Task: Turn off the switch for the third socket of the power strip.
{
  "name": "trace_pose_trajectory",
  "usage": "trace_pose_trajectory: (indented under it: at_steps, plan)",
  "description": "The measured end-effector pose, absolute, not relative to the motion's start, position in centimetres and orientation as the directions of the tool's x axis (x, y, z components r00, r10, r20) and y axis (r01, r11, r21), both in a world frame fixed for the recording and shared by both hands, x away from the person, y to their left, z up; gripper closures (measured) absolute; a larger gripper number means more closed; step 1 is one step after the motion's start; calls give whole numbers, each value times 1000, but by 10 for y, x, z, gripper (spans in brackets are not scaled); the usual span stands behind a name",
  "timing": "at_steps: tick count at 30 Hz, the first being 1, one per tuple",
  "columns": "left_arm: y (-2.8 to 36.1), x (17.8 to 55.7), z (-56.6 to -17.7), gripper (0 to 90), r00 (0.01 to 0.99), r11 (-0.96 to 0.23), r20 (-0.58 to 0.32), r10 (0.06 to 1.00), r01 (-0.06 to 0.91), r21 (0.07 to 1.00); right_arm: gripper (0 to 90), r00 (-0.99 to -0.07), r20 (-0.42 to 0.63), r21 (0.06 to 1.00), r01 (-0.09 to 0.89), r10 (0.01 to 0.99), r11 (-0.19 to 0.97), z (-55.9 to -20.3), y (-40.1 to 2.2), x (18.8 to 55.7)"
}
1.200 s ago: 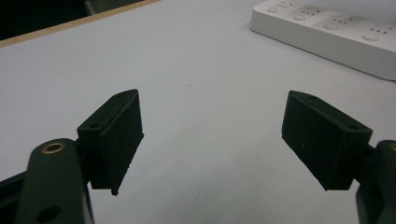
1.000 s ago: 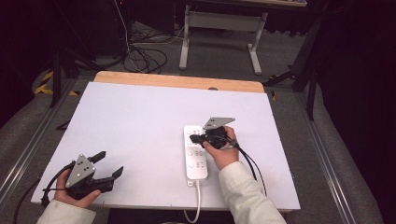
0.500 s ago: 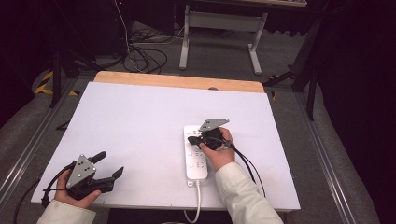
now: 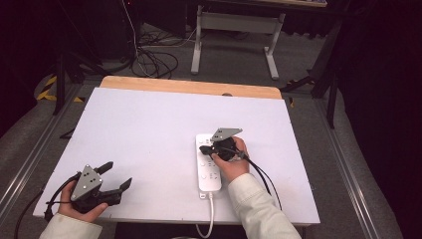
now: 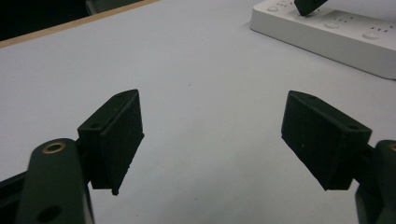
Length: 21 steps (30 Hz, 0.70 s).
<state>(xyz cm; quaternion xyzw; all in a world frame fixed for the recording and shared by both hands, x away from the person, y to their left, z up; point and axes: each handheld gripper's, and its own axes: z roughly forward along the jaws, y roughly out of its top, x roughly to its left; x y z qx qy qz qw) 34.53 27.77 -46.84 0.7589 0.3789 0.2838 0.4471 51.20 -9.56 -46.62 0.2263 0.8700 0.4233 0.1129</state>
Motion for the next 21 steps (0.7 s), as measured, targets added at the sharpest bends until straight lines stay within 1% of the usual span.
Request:
trace_pose_trajectory:
  at_steps: [5, 12, 21]
  plan:
    - [278, 345, -468, 212, 550, -316, 96, 829, 320, 893, 900, -870, -27, 782, 288, 492, 553, -467, -93, 509]
    - [278, 345, -468, 212, 549, -316, 96, 830, 322, 892, 900, -869, -20, 788, 291, 494, 543, -468, -94, 509]
    - [277, 345, -469, 212, 547, -316, 97, 831, 322, 892, 900, -865, -38, 784, 285, 501, 552, -468, -93, 510]
